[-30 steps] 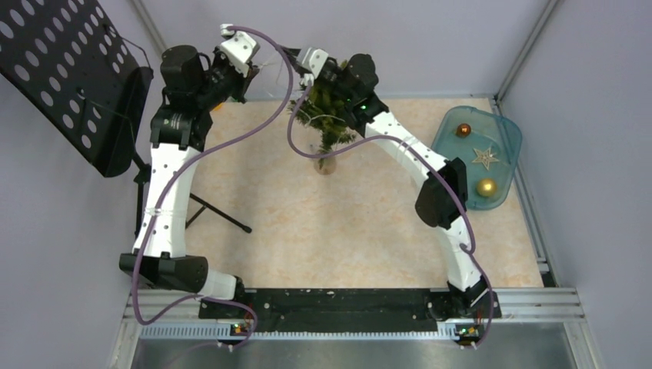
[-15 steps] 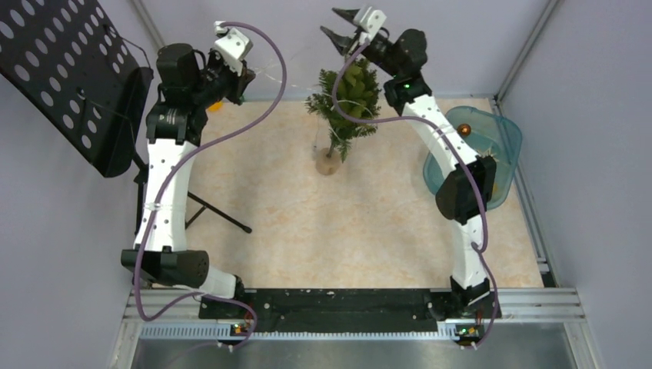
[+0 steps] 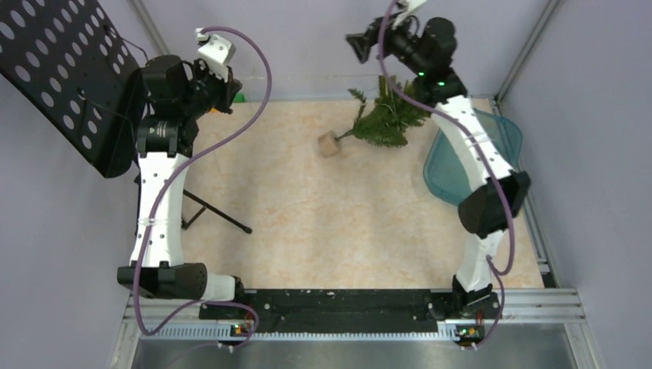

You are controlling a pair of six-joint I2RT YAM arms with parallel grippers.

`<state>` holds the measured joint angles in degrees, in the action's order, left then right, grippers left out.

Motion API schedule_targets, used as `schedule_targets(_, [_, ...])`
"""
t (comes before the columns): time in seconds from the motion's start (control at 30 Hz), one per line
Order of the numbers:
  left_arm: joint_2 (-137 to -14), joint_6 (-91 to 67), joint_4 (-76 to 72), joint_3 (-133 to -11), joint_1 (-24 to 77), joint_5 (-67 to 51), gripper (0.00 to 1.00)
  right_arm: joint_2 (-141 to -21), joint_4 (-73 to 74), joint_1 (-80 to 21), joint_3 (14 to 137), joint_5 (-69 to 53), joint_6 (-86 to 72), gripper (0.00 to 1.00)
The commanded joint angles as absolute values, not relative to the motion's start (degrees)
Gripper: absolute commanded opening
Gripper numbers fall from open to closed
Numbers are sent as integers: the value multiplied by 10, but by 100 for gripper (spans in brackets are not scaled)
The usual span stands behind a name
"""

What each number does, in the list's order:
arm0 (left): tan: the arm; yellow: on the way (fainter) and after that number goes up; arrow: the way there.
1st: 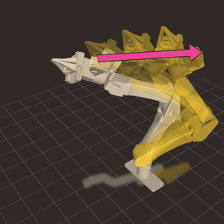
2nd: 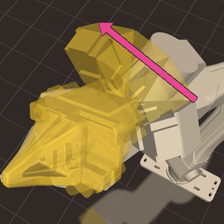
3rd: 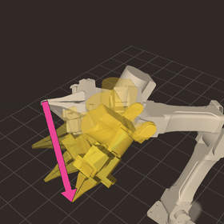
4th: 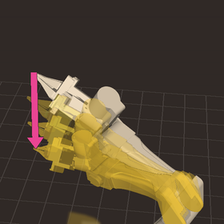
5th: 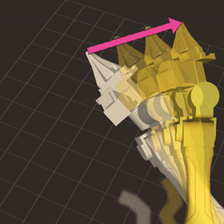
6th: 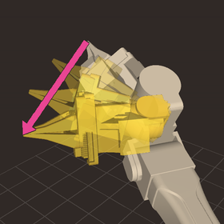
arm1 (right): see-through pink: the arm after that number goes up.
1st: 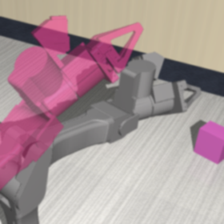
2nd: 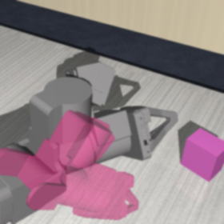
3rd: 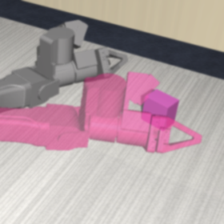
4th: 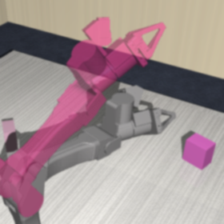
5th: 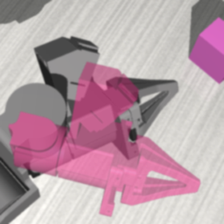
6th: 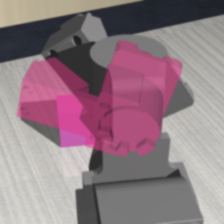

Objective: Decorate the small christmas tree

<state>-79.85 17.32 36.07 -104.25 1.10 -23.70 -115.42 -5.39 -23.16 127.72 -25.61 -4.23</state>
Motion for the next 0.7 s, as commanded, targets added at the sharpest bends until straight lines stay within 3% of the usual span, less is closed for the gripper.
schedule_targets(0.0, [-802,175,326,-1013,22,-282,0,-947,88,-133,1091,-118,-53,99])
schedule_targets(0.13, [-884,185,328,-1073,115,-255,0,-876,179,-113,1014,-101,-10,99])
schedule_targets(0.33, [-1009,151,337,-1247,130,-220,0,-834,197,-73,964,-187,-41,99])
schedule_targets(0.5, [-1020,174,315,-1235,130,-185,0,-860,212,-4,926,-119,-152,98])
schedule_targets(0.67, [-1014,179,304,-1209,130,-196,0,-900,105,52,834,-82,-240,94])
